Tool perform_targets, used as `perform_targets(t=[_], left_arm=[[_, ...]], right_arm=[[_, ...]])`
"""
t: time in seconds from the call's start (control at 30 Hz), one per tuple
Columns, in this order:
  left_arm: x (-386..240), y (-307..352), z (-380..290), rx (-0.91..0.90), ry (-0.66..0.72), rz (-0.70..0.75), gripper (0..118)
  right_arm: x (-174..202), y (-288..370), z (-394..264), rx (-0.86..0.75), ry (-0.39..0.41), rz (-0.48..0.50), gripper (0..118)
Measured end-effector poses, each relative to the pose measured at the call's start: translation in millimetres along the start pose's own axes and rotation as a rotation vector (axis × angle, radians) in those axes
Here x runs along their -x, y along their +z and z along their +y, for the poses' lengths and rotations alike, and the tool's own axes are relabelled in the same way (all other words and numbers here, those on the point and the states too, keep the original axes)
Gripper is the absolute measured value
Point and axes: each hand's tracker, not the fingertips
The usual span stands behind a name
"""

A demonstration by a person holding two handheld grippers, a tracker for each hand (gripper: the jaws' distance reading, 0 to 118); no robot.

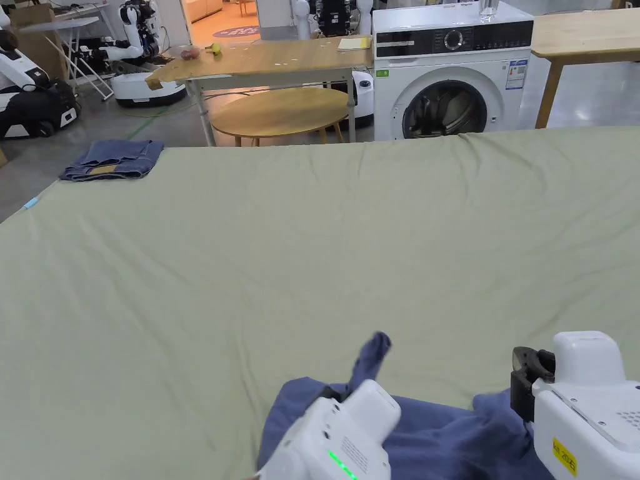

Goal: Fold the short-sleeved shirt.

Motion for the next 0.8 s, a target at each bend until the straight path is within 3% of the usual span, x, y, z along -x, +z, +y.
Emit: perform_targets(t=[0.03,0.07,0.13,0.17,0.3,0.47,0.5,0.53,0.57,0.6,0.63,0.7,0.8], left_arm=[[-11.4,-7.5,-0.5,0.021,-0.052,0.023,11],[-19.1,-13.9,-1.5,0.043,-0.074,0.045,26],[-18.9,-17.6,1.0,0.067,0.020,-0.021,79],[-7.5,1.2,5.7,0.035,0.086,-0.042,87],[45.1,43.8,12.9,-0.139,0.507,-0.249,90],[87.7,34.5,-27.7,-0.160,1.100,-0.360,91],[86.1,21.0,-34.3,-0.095,1.169,-0.350,90],[83.9,10.2,-39.3,-0.035,1.165,-0.316,76],[78.3,1.0,-41.4,0.020,1.131,-0.285,52],[67.2,-7.1,-40.9,0.035,1.089,-0.300,20],[59.3,-10.3,-40.2,0.030,1.078,-0.347,0],[40.0,-16.3,-32.0,0.016,1.097,-0.490,0],[8.6,-14.5,-14.1,-0.023,1.065,-0.579,0]], right_arm=[[-4.3,1.1,-1.7,0.000,-0.009,-0.002,0],[-8.7,2.1,-3.7,0.000,-0.013,-0.004,0],[-15.6,4.7,-8.0,-0.007,-0.010,-0.013,0],[-18.7,5.9,-9.2,-0.009,-0.008,-0.013,0],[-26.0,7.8,-6.9,-0.011,-0.016,0.003,0],[-20.9,10.7,-0.3,-0.015,0.022,0.047,0],[-19.4,11.2,0.6,-0.014,0.024,0.059,0],[-17.9,11.6,1.3,-0.012,0.027,0.071,0],[-15.7,11.9,0.9,-0.014,0.033,0.078,0],[-13.3,11.6,0.0,-0.013,0.044,0.082,0],[-11.7,11.4,-0.4,-0.011,0.053,0.085,0],[-9.8,10.8,-1.9,-0.004,0.061,0.090,0],[-6.6,11.2,-3.6,0.005,0.064,0.092,0]])
